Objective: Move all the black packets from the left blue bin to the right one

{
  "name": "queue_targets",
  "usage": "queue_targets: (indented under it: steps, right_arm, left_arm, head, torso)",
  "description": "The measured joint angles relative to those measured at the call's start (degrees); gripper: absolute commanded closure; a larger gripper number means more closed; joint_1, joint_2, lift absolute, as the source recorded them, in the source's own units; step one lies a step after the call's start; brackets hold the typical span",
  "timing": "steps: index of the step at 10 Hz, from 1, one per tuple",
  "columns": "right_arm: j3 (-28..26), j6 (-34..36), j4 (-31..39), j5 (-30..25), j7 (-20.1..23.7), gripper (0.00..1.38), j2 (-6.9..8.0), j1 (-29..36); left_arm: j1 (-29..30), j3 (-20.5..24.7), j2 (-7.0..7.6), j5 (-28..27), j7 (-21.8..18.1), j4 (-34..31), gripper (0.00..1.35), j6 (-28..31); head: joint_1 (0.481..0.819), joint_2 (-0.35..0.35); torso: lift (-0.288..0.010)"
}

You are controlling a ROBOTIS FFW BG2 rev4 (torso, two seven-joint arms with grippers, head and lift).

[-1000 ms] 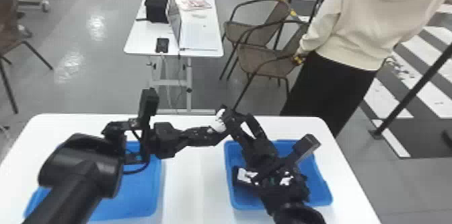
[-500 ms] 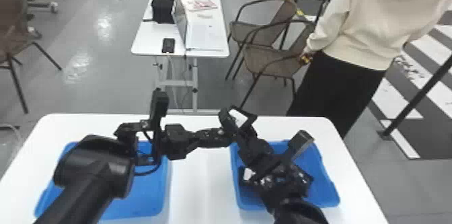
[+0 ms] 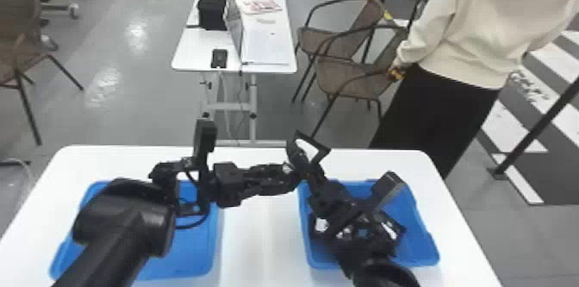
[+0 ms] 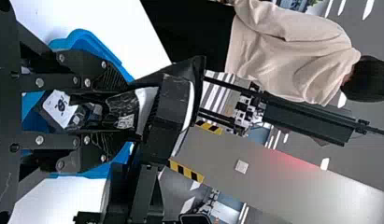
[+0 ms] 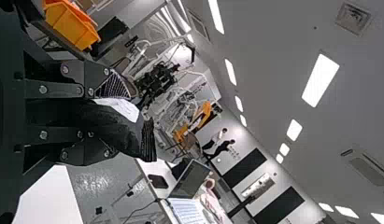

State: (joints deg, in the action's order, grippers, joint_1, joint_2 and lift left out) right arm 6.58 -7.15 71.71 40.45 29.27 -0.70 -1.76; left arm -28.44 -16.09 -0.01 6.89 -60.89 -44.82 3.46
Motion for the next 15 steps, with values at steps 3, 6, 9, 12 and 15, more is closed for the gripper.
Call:
queue_targets:
  steps: [3, 6, 9, 12, 15]
  right_arm:
    - [-2.5, -1.7, -3.2, 1.4, 0.0, 1.28, 0.03, -1.3]
    - [-8.5, -1.3, -12.6, 0.3, -0.1, 1.28, -1.42, -3.5]
    - [-14.3, -1.3, -22.6, -5.5, -2.2, 0.99, -2.46, -6.7]
    - [-18.9, -3.6, -22.5, -14.0, -9.2, 0.07, -3.39, -5.6]
    - [-19.7, -9.3, -8.4, -22.1, -12.8, 0.25, -3.05, 2.3]
  left_arm:
    - [2.8, 4.0, 0.03, 0.1, 0.1, -0.7, 0.02, -0.1]
    - [12.3, 12.4, 2.62, 2.2, 4.6, -11.8, 0.00, 3.2]
    - [20.0, 18.8, 5.03, 6.3, 6.3, -20.5, 0.00, 5.5]
    - [22.8, 23.8, 4.52, 7.3, 6.6, -24.8, 0.30, 4.5]
    - [27.0, 29.3, 3.43, 6.3, 8.8, -30.6, 0.25, 1.2]
  head:
    - [0.695, -0.164]
    - [0.695, -0.164]
    - [0.695, -0.150]
    - [0.695, -0.176]
    - [0.695, -0.160]
  torso:
    - [0.000]
    - [0.000]
    - [0.000]
    - [0.000]
    - [0.000]
